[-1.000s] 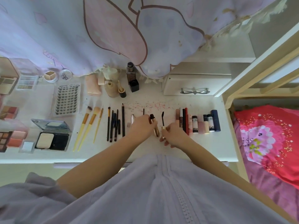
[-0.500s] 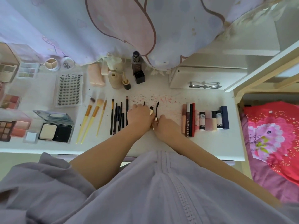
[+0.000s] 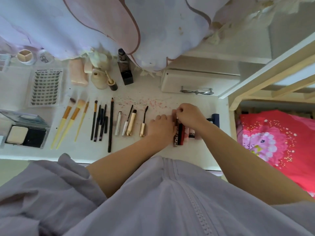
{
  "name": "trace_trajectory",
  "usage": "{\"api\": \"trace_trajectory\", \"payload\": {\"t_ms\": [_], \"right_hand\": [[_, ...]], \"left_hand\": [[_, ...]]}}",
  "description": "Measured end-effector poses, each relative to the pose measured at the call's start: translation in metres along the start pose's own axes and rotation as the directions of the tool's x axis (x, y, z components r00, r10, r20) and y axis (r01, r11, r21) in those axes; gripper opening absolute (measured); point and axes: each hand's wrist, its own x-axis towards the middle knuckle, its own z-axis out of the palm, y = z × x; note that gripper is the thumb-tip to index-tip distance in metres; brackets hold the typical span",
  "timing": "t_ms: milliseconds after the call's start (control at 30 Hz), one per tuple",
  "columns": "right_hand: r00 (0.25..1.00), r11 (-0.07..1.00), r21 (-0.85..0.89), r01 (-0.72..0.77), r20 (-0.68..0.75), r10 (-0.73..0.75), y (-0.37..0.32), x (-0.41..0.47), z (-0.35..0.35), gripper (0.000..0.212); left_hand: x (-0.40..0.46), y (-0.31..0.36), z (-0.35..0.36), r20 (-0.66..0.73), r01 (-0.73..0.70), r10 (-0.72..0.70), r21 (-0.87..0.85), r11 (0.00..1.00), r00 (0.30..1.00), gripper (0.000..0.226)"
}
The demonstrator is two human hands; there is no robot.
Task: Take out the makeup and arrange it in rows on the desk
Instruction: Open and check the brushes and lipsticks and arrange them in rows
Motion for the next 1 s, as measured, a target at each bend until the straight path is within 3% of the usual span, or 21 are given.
{"api": "trace_trajectory", "payload": {"t_ms": [100, 200, 300, 433, 633, 733, 867, 1000], "right_hand": [[1.0, 1.0, -0.027, 0.011, 0.027, -0.01, 0.002, 0.007, 0.002, 0.022], [0.999, 1.0, -0.015, 0.024, 0.029, -0.023, 0.001, 0.012, -0.003, 0.033], [0.993, 0.998, 0.057, 0.025, 0.11, -0.031, -0.004, 0.007, -0.014, 0.046], [0.953, 0.986, 0.164, 0.025, 0.294, -0.073, -0.01, -0.009, -0.026, 0.048], [0.895, 0.869, 0.495, 0.011, 0.382, -0.229, -0.016, -0.033, -0.034, 0.019], [0.894, 0.872, 0.488, 0.023, 0.381, -0.237, -0.019, -0.045, -0.04, 0.017], [0.925, 0.937, 0.349, 0.027, 0.347, -0.156, -0.026, -0.057, -0.041, 0.047], [0.941, 0.922, 0.374, 0.098, 0.266, -0.208, -0.029, -0.068, -0.034, 0.025]], "left_hand": [[0.002, 0.002, 0.0, -0.01, 0.091, -0.092, -0.075, 0.993, 0.996, 0.036], [-0.001, 0.001, -0.008, 0.04, 0.156, -0.152, -0.341, 0.927, 0.988, 0.034], [-0.014, -0.01, -0.018, 0.021, 0.094, -0.097, -0.506, 0.857, 0.995, 0.023], [-0.037, -0.032, -0.03, -0.048, -0.052, 0.034, -0.443, 0.895, 0.998, 0.024], [-0.051, -0.049, -0.049, -0.042, -0.072, 0.061, -0.379, 0.923, 0.997, 0.029], [-0.056, -0.057, -0.057, -0.058, -0.123, 0.11, -0.368, 0.921, 0.992, 0.029], [-0.062, -0.066, -0.066, -0.073, -0.203, 0.19, -0.282, 0.938, 0.979, 0.029], [-0.068, -0.071, -0.069, -0.077, -0.236, 0.223, -0.27, 0.934, 0.972, 0.03]]}}
